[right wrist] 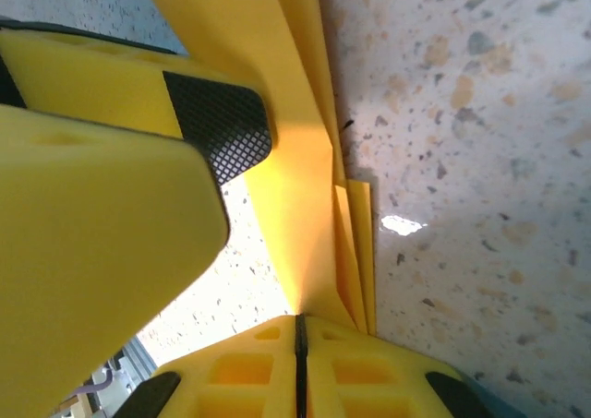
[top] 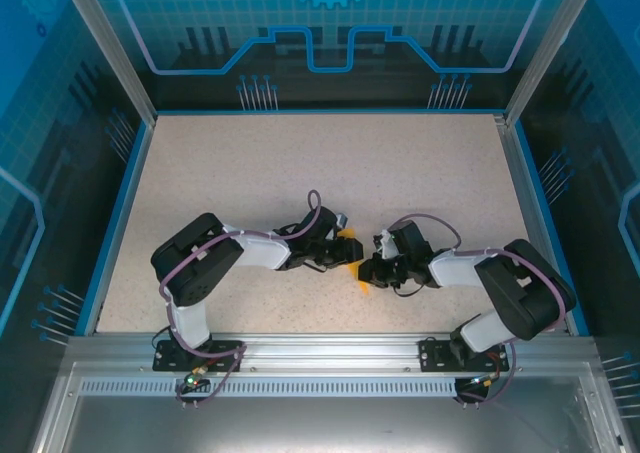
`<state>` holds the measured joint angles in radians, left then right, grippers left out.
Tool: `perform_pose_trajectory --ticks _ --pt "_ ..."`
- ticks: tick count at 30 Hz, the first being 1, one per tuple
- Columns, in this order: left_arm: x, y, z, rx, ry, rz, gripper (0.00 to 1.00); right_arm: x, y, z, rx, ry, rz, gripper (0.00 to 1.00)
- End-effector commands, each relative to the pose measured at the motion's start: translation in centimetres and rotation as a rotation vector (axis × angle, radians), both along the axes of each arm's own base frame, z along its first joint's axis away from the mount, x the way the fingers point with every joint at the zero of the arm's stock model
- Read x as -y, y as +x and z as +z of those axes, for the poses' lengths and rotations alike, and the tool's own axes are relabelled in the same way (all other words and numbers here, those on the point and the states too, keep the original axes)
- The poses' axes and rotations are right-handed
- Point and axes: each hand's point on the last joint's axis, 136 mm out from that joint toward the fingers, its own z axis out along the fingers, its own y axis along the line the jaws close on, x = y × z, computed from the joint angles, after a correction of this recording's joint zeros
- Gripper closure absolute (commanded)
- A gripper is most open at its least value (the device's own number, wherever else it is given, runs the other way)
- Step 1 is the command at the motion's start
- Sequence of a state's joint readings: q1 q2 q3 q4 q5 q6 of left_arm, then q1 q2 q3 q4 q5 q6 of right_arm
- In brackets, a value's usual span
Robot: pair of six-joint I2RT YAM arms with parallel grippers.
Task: Fold a paper plane with a square sheet of paper (pick it up from the middle)
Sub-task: Fold the wing for the fifth time at the center of the table.
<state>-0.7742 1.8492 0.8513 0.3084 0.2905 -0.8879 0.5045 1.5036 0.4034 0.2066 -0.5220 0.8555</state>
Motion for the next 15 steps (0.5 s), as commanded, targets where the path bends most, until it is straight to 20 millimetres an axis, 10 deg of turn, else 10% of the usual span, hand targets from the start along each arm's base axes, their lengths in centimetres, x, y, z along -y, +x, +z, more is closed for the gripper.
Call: perform_pose_trajectory --ticks 1,9,15 --pt "-0.4 0.3 0.2 0.020 0.041 -0.011 0.53 2.8 -3.1 -4.3 -0.118 -0.135 -0.011 0.91" --pt "-0.9 2.0 5.8 0.229 0.031 -0.029 0.54 3.1 -3.1 -4.8 -0.129 -0.151 -0.016 0.93" --pt "-2.0 1.9 5.7 0.243 0.054 -0.002 0.58 3.2 -2.9 -4.7 -0.126 -0.160 -0.021 0.93"
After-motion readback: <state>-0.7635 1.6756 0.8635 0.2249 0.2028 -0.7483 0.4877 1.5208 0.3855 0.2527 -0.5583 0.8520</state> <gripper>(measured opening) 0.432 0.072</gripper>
